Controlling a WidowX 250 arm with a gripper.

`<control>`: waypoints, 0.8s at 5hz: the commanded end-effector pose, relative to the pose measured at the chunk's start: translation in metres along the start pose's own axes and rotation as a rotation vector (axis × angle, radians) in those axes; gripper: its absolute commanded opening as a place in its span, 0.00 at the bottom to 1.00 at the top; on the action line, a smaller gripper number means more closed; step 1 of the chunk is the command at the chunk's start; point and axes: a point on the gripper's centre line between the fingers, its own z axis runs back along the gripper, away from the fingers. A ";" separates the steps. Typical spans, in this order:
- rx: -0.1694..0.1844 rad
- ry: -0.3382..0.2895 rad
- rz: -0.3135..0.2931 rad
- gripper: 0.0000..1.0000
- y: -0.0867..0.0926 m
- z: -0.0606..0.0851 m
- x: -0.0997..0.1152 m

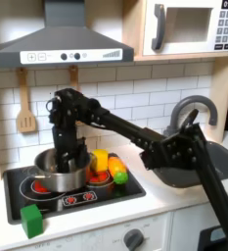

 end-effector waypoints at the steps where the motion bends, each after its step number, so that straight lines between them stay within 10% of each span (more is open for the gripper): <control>1: -0.004 0.007 -0.017 1.00 -0.007 -0.003 -0.009; 4: -0.013 -0.029 -0.034 1.00 -0.013 0.008 -0.019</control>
